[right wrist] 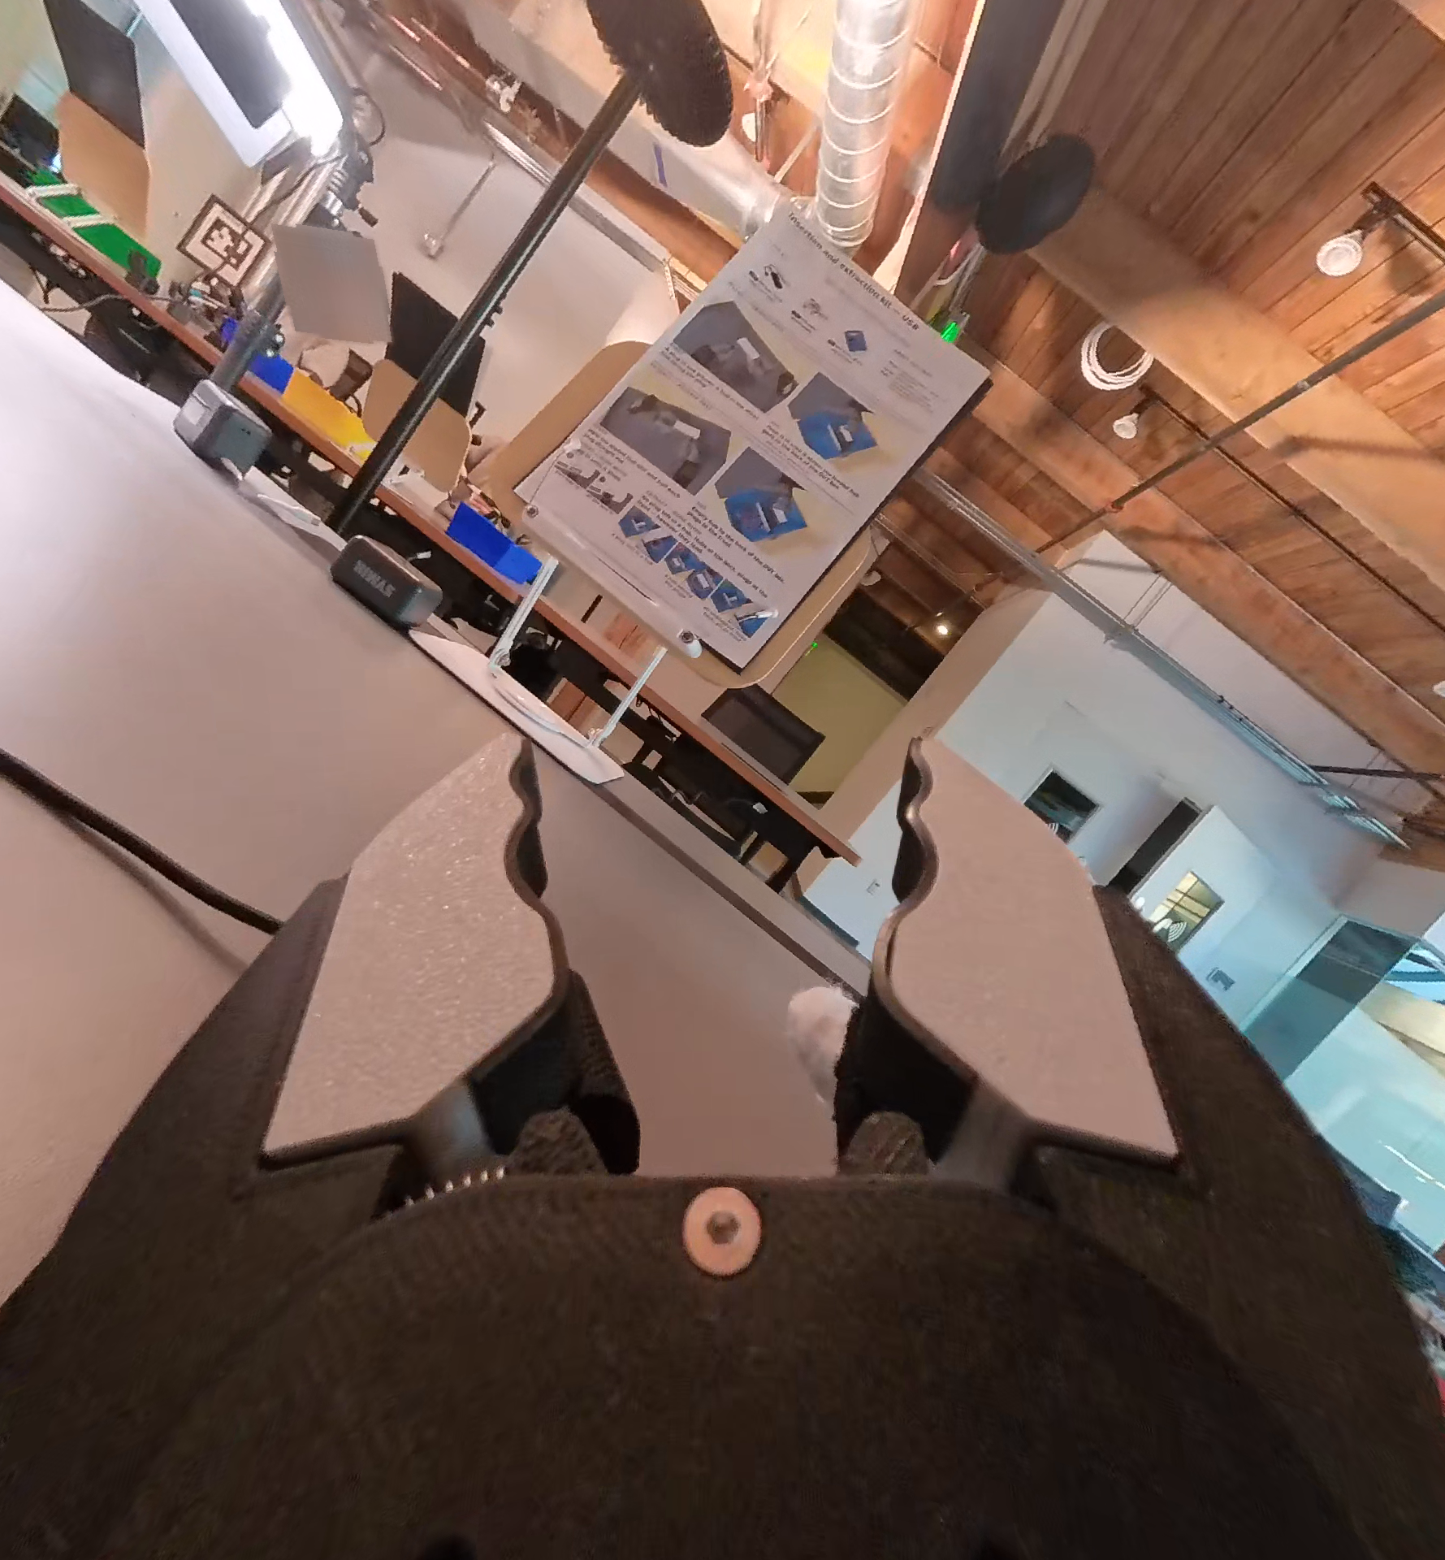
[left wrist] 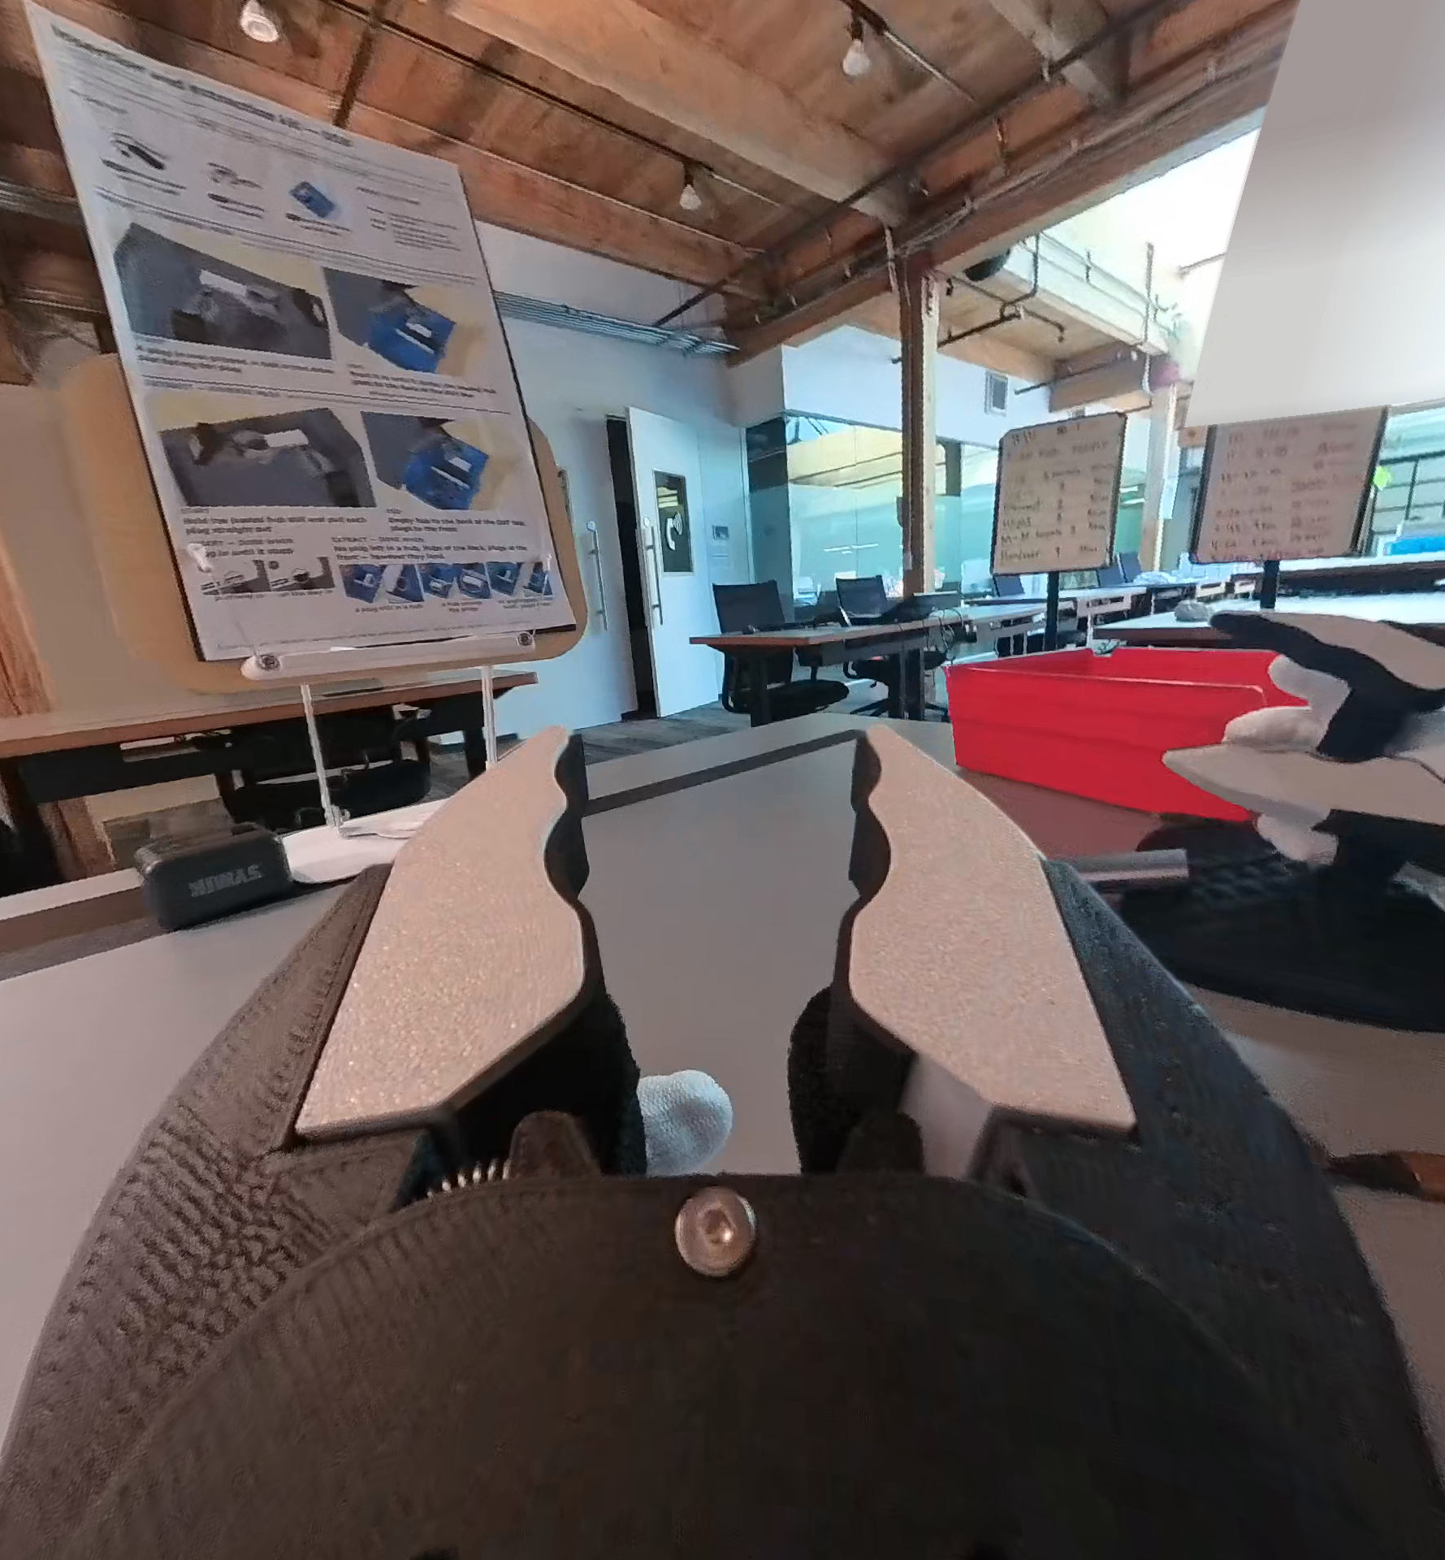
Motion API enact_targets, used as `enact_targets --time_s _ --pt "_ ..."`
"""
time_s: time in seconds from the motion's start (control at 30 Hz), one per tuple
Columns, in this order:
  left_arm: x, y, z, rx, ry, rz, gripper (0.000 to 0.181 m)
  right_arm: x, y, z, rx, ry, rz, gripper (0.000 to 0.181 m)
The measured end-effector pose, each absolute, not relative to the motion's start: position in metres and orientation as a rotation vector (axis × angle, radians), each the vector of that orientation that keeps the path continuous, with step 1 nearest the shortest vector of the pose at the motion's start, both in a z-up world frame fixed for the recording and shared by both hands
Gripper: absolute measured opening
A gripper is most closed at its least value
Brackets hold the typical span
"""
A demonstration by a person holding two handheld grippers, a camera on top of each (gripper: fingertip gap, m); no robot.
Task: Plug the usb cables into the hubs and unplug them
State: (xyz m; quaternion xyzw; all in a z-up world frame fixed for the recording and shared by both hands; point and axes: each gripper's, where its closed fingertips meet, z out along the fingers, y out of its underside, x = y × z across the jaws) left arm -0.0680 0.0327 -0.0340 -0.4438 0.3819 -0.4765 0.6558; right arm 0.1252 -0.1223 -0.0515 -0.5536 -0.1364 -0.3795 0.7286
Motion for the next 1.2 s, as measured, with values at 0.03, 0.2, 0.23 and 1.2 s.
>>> enact_targets --time_s 0.03,0.2,0.23,1.2 --pt "-0.067 0.032 -0.035 -1.004 0.876 -1.074 0.060 0.126 -0.123 -0.051 -1.215 -0.290 -0.828 0.081" --pt "-0.066 0.031 -0.036 -1.005 0.881 -1.077 0.060 0.128 -0.124 -0.050 -1.214 -0.276 -0.814 0.078" --pt "-0.066 0.032 -0.036 -1.007 0.879 -1.079 0.060 0.127 -0.123 -0.051 -1.217 -0.282 -0.819 0.078" --pt "-0.279 0.136 -0.038 -1.694 0.770 -0.215 0.052 0.126 -0.121 -0.053 -1.229 -0.299 -0.815 0.072"
